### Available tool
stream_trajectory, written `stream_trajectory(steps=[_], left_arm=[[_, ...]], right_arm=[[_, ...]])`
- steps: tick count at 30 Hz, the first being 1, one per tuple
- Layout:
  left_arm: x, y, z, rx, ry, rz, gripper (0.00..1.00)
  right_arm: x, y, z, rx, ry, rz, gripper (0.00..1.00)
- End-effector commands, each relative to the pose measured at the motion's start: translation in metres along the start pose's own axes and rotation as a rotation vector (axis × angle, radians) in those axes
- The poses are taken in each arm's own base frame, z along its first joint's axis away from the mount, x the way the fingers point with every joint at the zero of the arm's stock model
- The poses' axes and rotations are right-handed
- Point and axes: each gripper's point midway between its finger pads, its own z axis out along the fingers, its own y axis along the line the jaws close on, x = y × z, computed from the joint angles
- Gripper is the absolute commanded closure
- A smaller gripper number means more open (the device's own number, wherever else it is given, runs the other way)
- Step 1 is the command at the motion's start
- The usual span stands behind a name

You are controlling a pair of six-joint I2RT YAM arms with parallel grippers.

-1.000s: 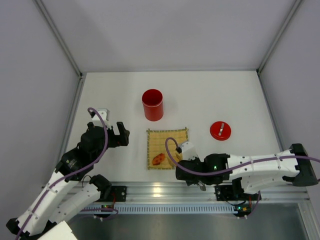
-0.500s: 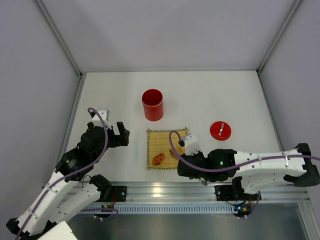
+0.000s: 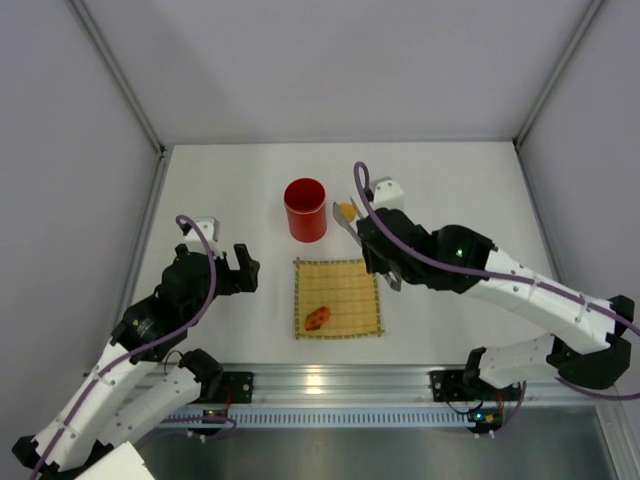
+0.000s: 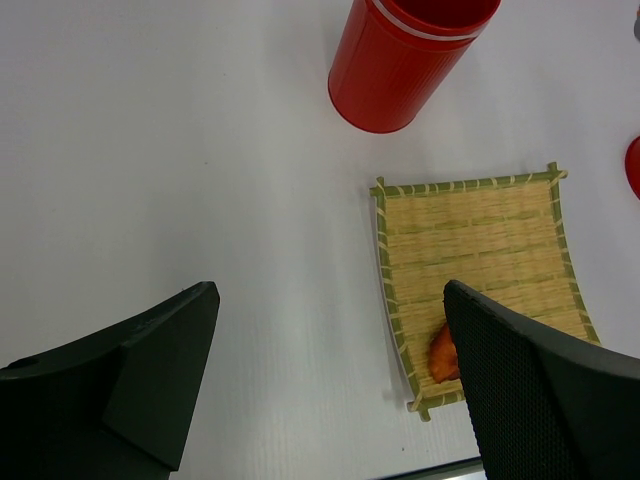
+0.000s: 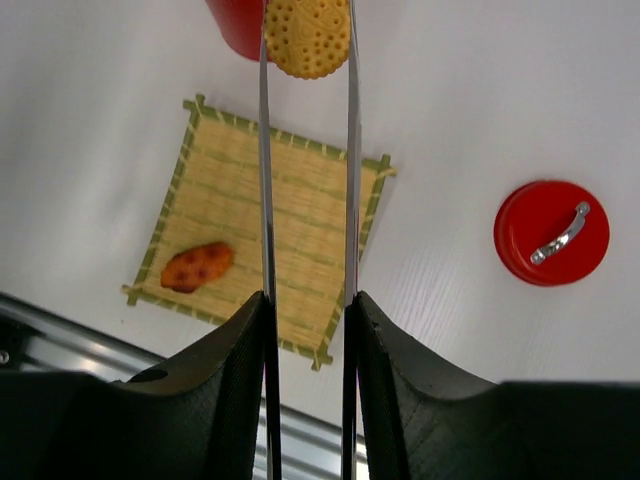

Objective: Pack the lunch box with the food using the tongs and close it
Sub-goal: Pick up the fake food from the plate, then place the fake food in the packing box.

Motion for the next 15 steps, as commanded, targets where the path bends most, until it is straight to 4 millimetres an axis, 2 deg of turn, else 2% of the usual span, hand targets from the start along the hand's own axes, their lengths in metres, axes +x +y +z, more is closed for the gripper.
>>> stream_trajectory(steps=[1,3,4,5,6,7,9,10,15], left_arm=[[-0.003,-0.002,0.004,0.002,-0.017,-0.008,0.01],[-0.003,-0.002,0.003,0.004,-0.018,-0.007,0.01],[-0.003,-0.002,0.004,0.001,-0.016,-0.006,0.01],[-0.003,-0.002,0.004,-0.002,-0.016,-0.007,0.01],[-0.003,-0.002,0.004,-0.002,-0.017,-0.009,0.01],[-0.003,-0.001,0.003,-0.002,-0.017,-0.008,0.01],[-0.004,-0.002,0.003,-0.001,-0.02,-0.008,0.01],[-0.004,-0.002,0.003,0.0,-0.021,-0.01,0.01],[-0.004,-0.001,0.002,-0.002,-0.024,-0.011,0.01]], right_arm=[[-0.063,0.017,0.013,-0.046,-0.126,-0.016,0.65],[-0.087,0.014,0.018,-0.046,-0.157,0.003,0.65],[-0.092,0.021,0.028,-0.058,-0.157,0.003,0.65],[-0.098,0.017,0.036,-0.046,-0.156,0.013,0.65],[-0.11,0.02,0.036,-0.059,-0.172,0.022,0.65],[-0.108,0.027,0.049,-0.072,-0.146,0.009,0.65],[-0.122,0.031,0.055,-0.081,-0.162,0.014,0.65],[-0.12,0.038,0.067,-0.089,-0.14,0.003,0.65],[-0.125,0.053,0.092,-0.103,-0.12,-0.018,0.64]])
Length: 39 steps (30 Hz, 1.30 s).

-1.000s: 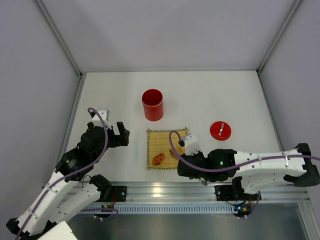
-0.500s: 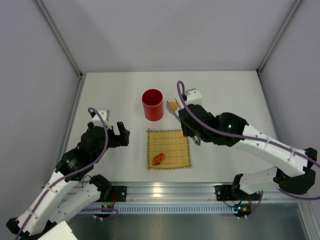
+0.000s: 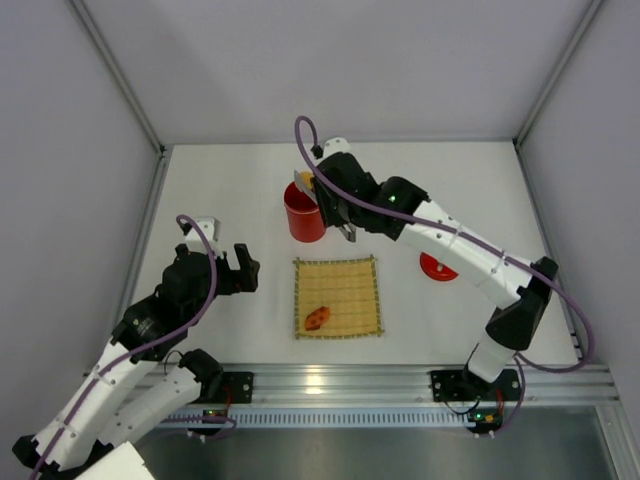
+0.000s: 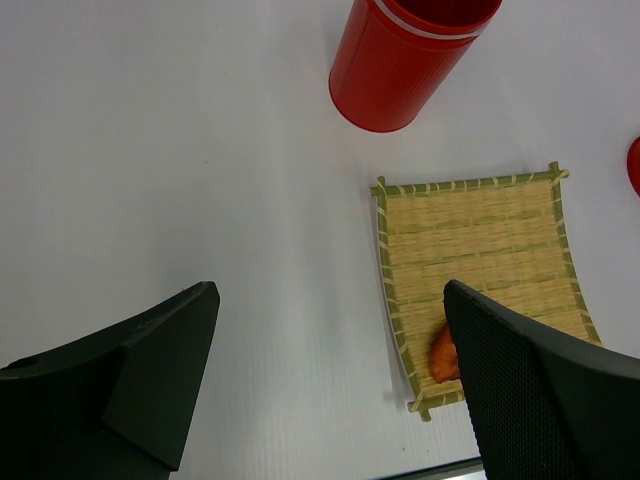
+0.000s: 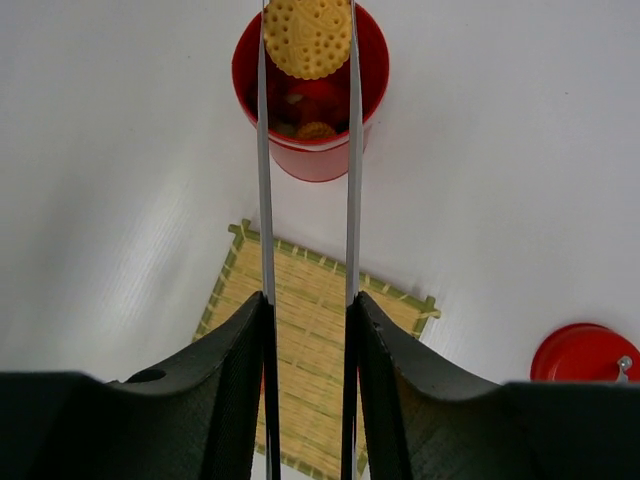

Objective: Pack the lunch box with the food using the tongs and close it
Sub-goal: Place the fake food in the packing box, then pick up the fake food from the plate.

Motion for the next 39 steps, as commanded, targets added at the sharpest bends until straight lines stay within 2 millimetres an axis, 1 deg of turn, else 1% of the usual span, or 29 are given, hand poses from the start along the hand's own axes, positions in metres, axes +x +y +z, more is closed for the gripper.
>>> stream_trajectory(steps=[1,4,7,8,10,12,14,17,21,22,24,25,26,27,28,29,30,31,32,33,34,35,36,37,39], left_arm=[[-0.004,-0.001,0.001,0.002,-0.026,-0.011,0.01],[-0.004,-0.001,0.001,0.0,-0.025,-0.011,0.01],[-0.005,-0.002,0.001,0.004,-0.029,-0.012,0.01],[-0.005,-0.001,0.001,0.002,-0.03,-0.011,0.01],[-0.005,-0.001,0.001,0.002,-0.028,-0.011,0.01],[-0.005,-0.002,0.001,0.004,-0.028,-0.011,0.01],[-0.004,-0.002,0.001,0.005,-0.027,-0.012,0.01],[-0.005,-0.002,0.001,0.004,-0.027,-0.01,0.01],[-0.004,-0.002,0.001,0.005,-0.026,-0.01,0.01],[-0.004,-0.002,0.001,0.003,-0.026,-0.009,0.01],[-0.005,-0.002,0.001,0.004,-0.027,-0.012,0.01],[-0.004,-0.002,0.001,0.005,-0.026,-0.009,0.01],[-0.004,-0.002,0.001,0.005,-0.024,-0.007,0.01],[-0.004,-0.002,0.001,0.003,-0.026,-0.009,0.01],[-0.004,-0.002,0.001,0.005,-0.024,-0.008,0.01],[-0.004,-0.002,0.001,0.005,-0.026,-0.009,0.01],[-0.005,-0.002,0.001,0.007,-0.028,-0.01,0.01],[-0.005,-0.003,0.0,0.01,-0.03,-0.011,0.01],[-0.005,-0.002,0.0,0.006,-0.029,-0.011,0.01],[-0.006,-0.002,-0.001,0.008,-0.033,-0.013,0.01],[-0.006,-0.002,-0.001,0.007,-0.034,-0.013,0.01],[-0.005,-0.002,0.0,0.008,-0.032,-0.012,0.01],[-0.005,-0.003,0.0,0.01,-0.031,-0.012,0.01],[-0.005,-0.003,0.0,0.01,-0.031,-0.01,0.01],[-0.005,-0.003,0.0,0.009,-0.029,-0.01,0.01]], right_arm=[[-0.031,0.016,0.009,-0.065,-0.079,0.01,0.64],[-0.028,0.014,0.022,-0.049,-0.058,0.007,0.64],[-0.023,0.012,0.027,-0.045,-0.039,0.007,0.63],[-0.022,0.012,0.027,-0.046,-0.037,0.007,0.62],[-0.022,0.01,0.026,-0.042,-0.036,0.007,0.56],[-0.023,0.01,0.024,-0.042,-0.039,0.005,0.48],[-0.024,0.009,0.022,-0.043,-0.042,0.006,0.45],[-0.026,0.009,0.02,-0.047,-0.045,0.005,0.44],[-0.031,0.006,0.008,-0.053,-0.058,0.012,0.44],[-0.034,0.006,-0.001,-0.063,-0.071,0.018,0.45],[-0.032,0.005,-0.013,-0.073,-0.074,0.02,0.45],[-0.034,0.005,-0.029,-0.092,-0.094,0.023,0.45],[-0.025,0.006,-0.033,-0.096,-0.08,0.012,0.46],[-0.021,0.006,-0.039,-0.102,-0.08,0.01,0.46],[-0.02,0.006,-0.057,-0.121,-0.099,0.011,0.46],[-0.004,0.005,-0.056,-0.119,-0.071,0.004,0.46],[0.003,0.006,-0.063,-0.131,-0.068,0.001,0.46],[0.008,0.009,-0.081,-0.162,-0.086,0.001,0.46],[0.031,0.007,-0.076,-0.155,-0.041,-0.007,0.46],[0.041,0.008,-0.081,-0.169,-0.031,-0.009,0.46],[0.051,0.01,-0.095,-0.197,-0.03,-0.013,0.46],[0.077,0.009,-0.09,-0.189,0.02,-0.018,0.46],[0.085,0.008,-0.098,-0.208,0.018,-0.006,0.46],[0.111,0.013,-0.097,-0.217,0.066,-0.024,0.47],[0.13,0.013,-0.101,-0.224,0.091,-0.029,0.47]])
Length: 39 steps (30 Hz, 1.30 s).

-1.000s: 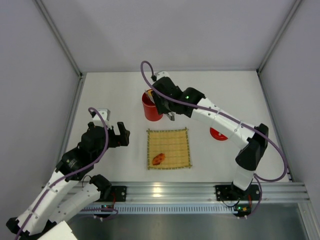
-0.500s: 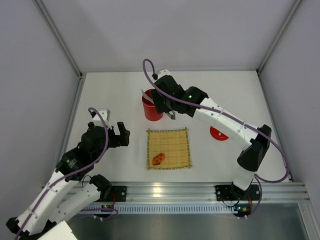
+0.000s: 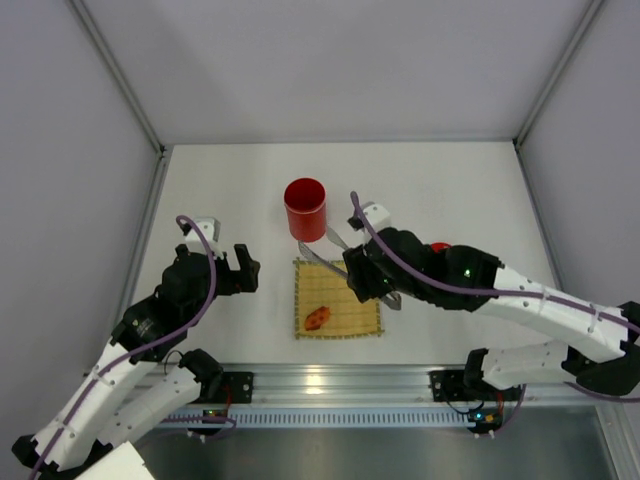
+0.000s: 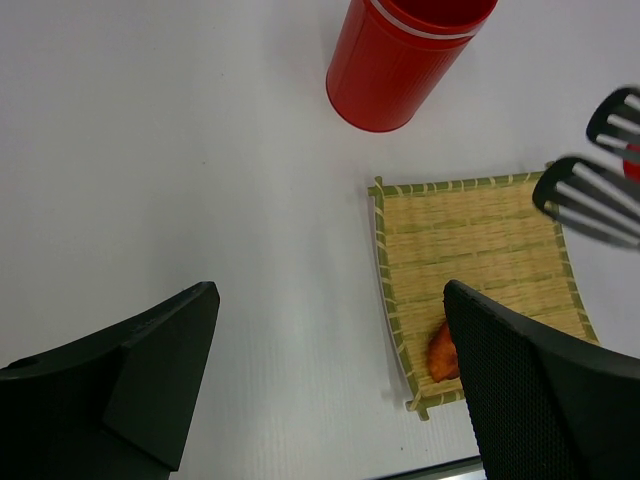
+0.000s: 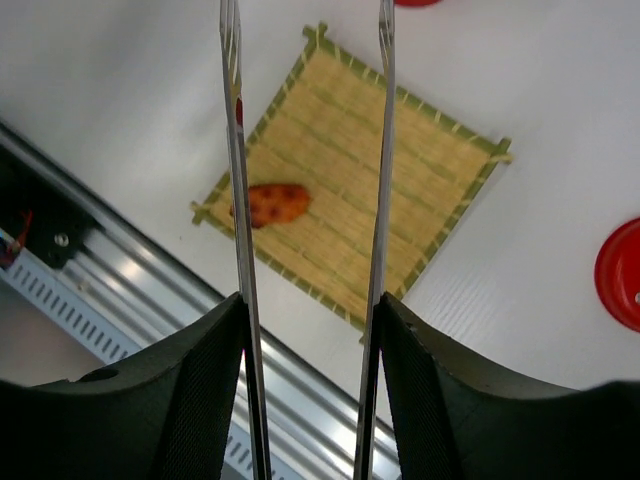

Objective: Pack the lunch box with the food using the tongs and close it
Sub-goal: Pick up the fake food from the plate.

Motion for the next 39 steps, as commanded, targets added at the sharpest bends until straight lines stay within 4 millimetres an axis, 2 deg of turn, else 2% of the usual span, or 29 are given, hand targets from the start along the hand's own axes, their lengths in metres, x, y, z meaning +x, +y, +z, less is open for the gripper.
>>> stream_trajectory(steps=[1,2,7,11,22,39], left_arm=[[-0.004,-0.002,0.001,0.005,-0.025,-0.009,0.01],[-0.004,-0.002,0.001,0.005,-0.025,-0.009,0.01],[-0.005,-0.002,0.002,0.004,-0.026,-0.009,0.01],[-0.004,-0.002,0.002,0.003,-0.023,-0.008,0.01],[-0.003,-0.001,0.003,-0.001,-0.02,-0.006,0.01],[-0.003,-0.001,0.002,-0.002,-0.02,-0.008,0.01]], right_arm=[[0.041,0.01,0.001,-0.006,0.072,0.008,0.47],[0.057,0.008,0.003,0.008,0.104,0.01,0.47],[0.094,0.02,0.001,-0.023,0.163,-0.018,0.48],[0.11,0.023,0.002,-0.029,0.197,-0.04,0.48],[0.139,0.03,0.006,-0.036,0.271,-0.111,0.48],[0.16,0.036,0.019,-0.028,0.326,-0.156,0.47]])
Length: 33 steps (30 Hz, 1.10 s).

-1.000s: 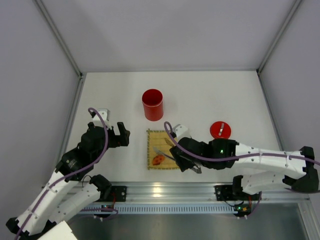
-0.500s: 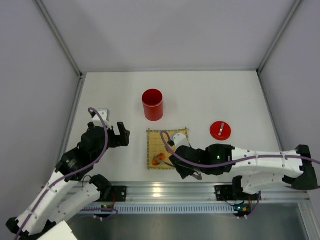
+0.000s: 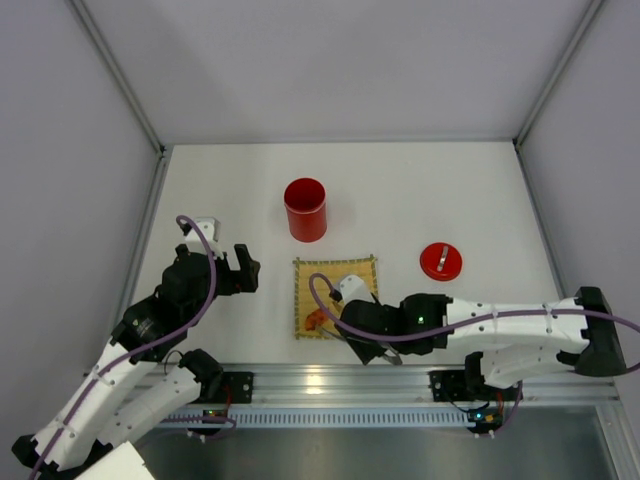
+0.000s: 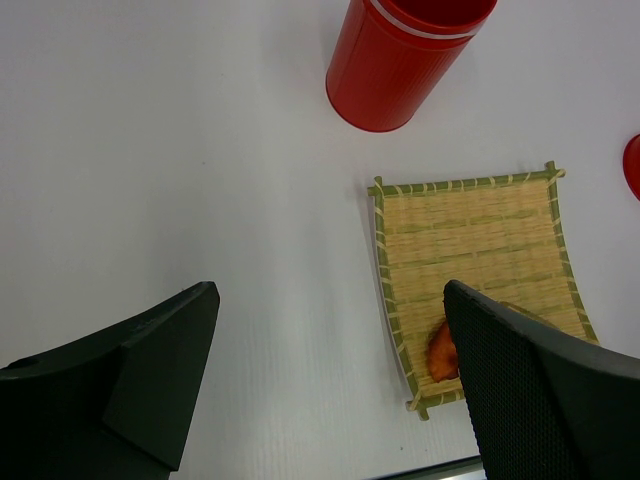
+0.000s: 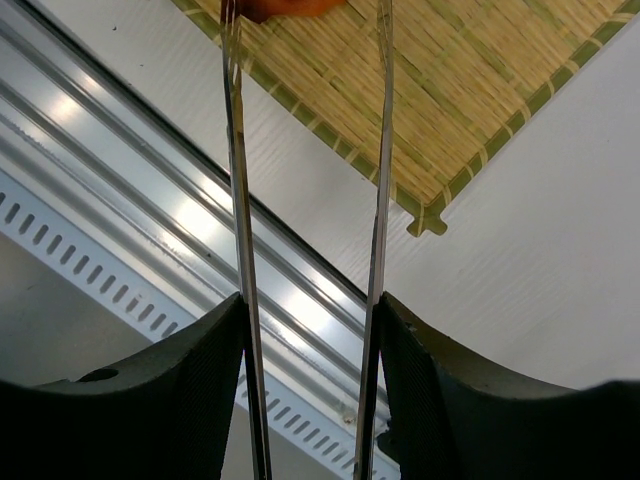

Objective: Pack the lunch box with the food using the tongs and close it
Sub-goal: Pick up the fake food from the plate.

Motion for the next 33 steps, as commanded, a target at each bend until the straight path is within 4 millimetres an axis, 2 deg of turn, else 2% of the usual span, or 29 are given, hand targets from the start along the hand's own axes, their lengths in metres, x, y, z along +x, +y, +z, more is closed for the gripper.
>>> stream_trajectory(steps=[1,13,33], left_arm=[[-0.004,-0.001,0.002,-0.001,-0.023,-0.01,0.01],[-0.004,-0.001,0.002,-0.001,-0.025,-0.009,0.01],[-0.004,-0.001,0.001,0.0,-0.025,-0.01,0.01]], right_arm=[[-0.003,0.009,-0.001,-0.021,-0.02,-0.003,0.47],[-0.007,0.013,0.006,-0.01,-0.019,-0.022,0.46],[-0.041,0.017,0.01,-0.037,-0.092,-0.002,0.47]])
